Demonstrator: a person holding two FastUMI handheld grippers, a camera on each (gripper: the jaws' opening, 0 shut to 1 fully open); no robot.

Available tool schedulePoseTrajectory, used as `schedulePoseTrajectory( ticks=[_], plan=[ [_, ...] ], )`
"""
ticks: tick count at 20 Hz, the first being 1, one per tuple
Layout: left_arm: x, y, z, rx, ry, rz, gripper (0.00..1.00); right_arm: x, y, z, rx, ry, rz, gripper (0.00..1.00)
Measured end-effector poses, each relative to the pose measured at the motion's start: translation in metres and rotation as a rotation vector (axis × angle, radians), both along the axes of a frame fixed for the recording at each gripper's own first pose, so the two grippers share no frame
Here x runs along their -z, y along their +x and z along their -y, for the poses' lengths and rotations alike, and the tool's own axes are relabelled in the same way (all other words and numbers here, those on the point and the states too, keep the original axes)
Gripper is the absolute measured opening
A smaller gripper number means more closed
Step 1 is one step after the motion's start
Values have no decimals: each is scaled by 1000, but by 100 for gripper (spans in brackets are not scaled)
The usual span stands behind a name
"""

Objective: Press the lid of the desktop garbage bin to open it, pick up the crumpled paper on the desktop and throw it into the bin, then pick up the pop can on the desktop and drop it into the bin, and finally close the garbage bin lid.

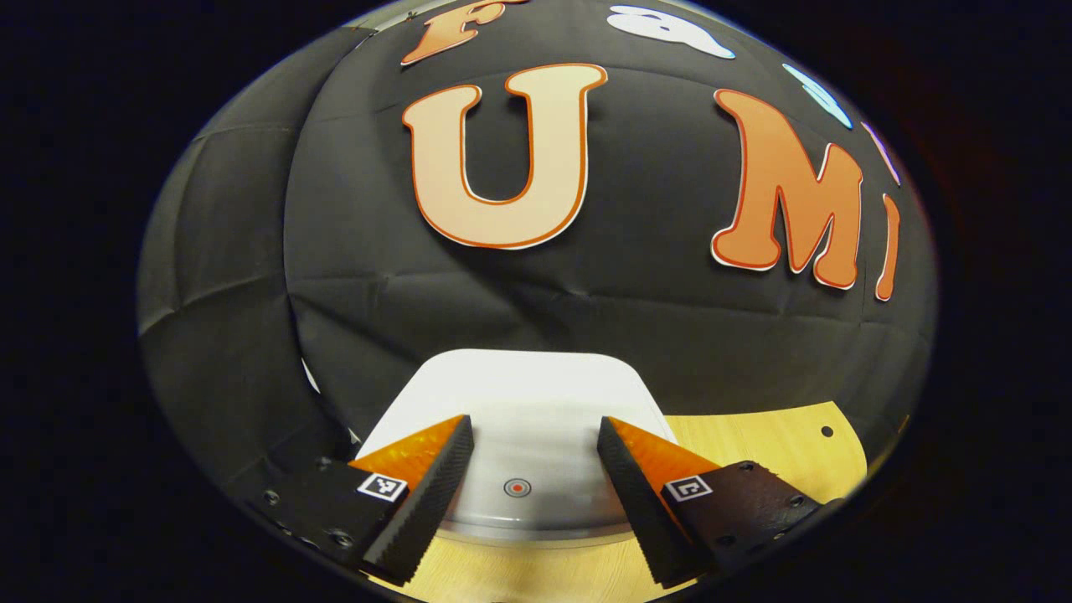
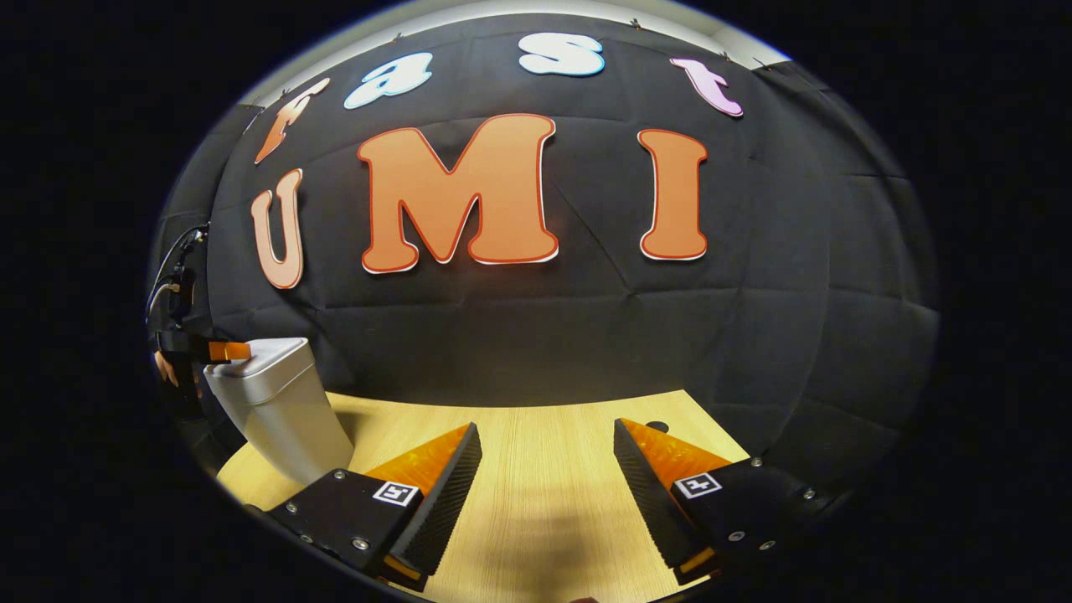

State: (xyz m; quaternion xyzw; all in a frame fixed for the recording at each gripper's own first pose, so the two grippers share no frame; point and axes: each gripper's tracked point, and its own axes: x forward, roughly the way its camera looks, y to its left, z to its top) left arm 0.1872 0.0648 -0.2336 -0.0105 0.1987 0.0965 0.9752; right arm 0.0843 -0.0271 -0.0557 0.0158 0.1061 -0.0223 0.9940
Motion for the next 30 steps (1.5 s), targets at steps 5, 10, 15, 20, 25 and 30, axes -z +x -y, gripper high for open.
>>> schedulePoseTrajectory(
  ticks=[5, 10, 15, 20, 25, 30],
  plan=[
    [-2, 9, -1, -1, 20, 98, 98, 2, -1, -8, -17, 4, -1, 95],
    [-13, 6, 1, 15, 34, 127, 97, -6, -4, -10, -28, 12, 14, 95],
    [-66, -14, 32, 35, -19, 273, 97, -9, -10, -7, -28, 19, 19, 95],
    [-107, -54, 102, 143, -29, 331, 96, -21, -15, -6, -21, 11, 52, 95],
    [-124, -85, 172, 245, 16, 405, 96, -35, -22, -14, -29, 0, 98, 95],
    [-98, -104, 225, 296, 21, 368, 96, -38, -33, -22, -48, -15, 123, 95]
  ],
)
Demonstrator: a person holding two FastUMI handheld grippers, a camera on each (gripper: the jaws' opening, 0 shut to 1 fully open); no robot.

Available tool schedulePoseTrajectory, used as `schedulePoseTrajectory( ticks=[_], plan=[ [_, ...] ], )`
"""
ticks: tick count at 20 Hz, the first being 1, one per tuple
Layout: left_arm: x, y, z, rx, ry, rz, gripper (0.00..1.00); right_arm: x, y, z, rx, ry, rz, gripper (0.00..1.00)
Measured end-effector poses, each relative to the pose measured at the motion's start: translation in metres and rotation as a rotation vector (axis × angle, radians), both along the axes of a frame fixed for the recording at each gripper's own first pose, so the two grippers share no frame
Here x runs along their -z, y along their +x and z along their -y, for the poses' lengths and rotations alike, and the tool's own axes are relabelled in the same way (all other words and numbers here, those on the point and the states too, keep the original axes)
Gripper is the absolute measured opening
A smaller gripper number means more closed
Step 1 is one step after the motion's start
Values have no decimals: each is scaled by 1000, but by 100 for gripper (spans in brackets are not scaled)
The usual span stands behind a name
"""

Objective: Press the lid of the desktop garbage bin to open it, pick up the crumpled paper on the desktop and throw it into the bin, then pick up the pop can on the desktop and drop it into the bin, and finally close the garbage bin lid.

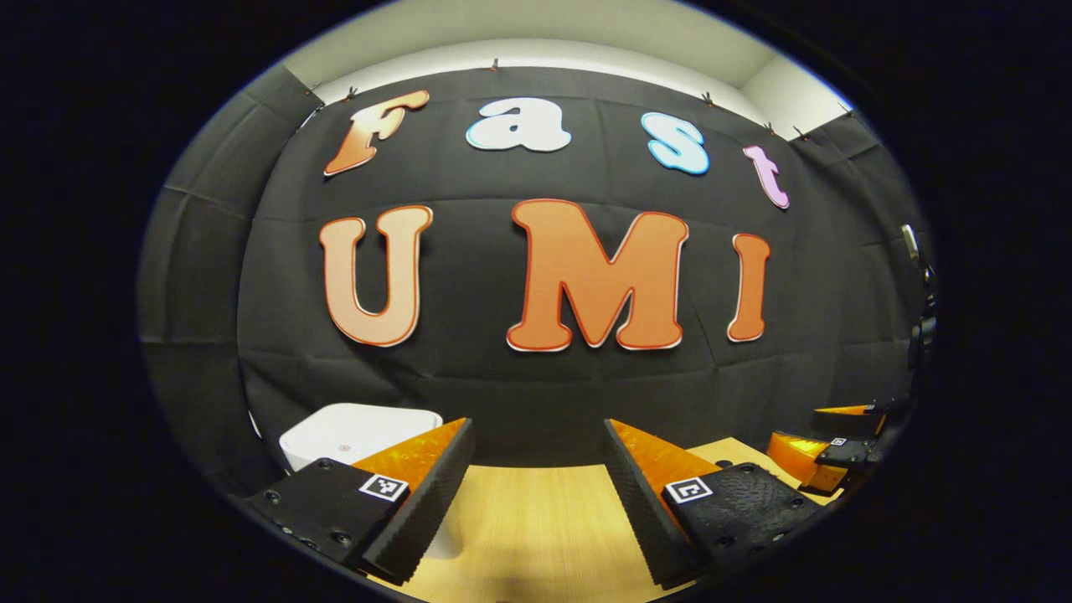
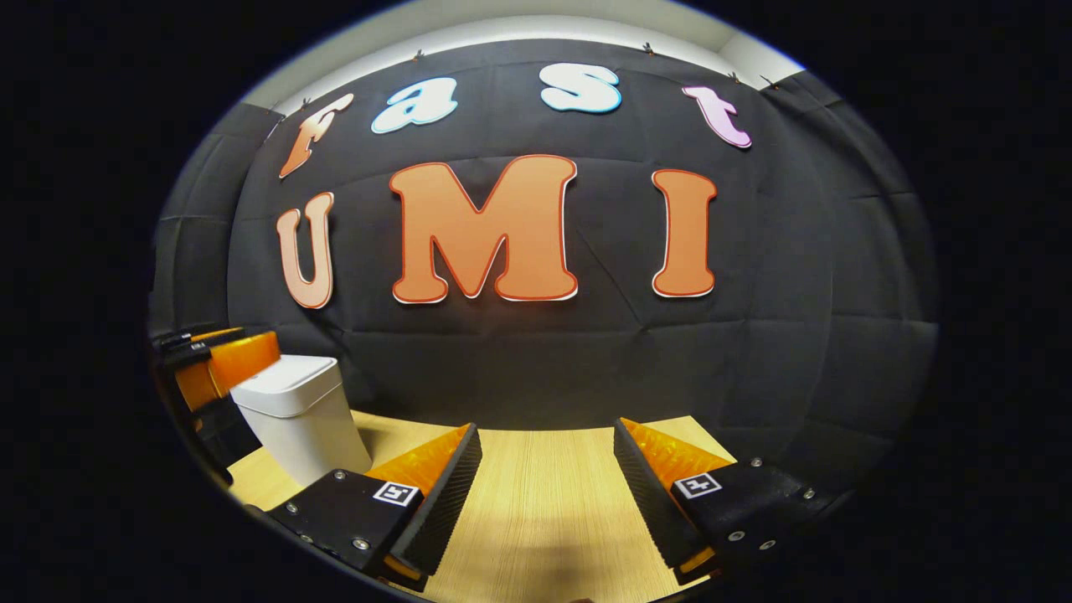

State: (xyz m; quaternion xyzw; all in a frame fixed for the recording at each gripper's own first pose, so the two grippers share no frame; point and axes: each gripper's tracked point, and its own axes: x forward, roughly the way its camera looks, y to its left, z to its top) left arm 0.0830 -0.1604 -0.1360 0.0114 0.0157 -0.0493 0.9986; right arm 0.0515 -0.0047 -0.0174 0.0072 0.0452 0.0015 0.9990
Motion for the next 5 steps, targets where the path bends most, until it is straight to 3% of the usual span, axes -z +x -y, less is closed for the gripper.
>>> schedulePoseTrajectory(
  ticks=[5],
  plan=[
    [42, -14, 25, 37, 14, -97, 97, 5, -11, -3, -9, 4, 2, 95]
  ],
)
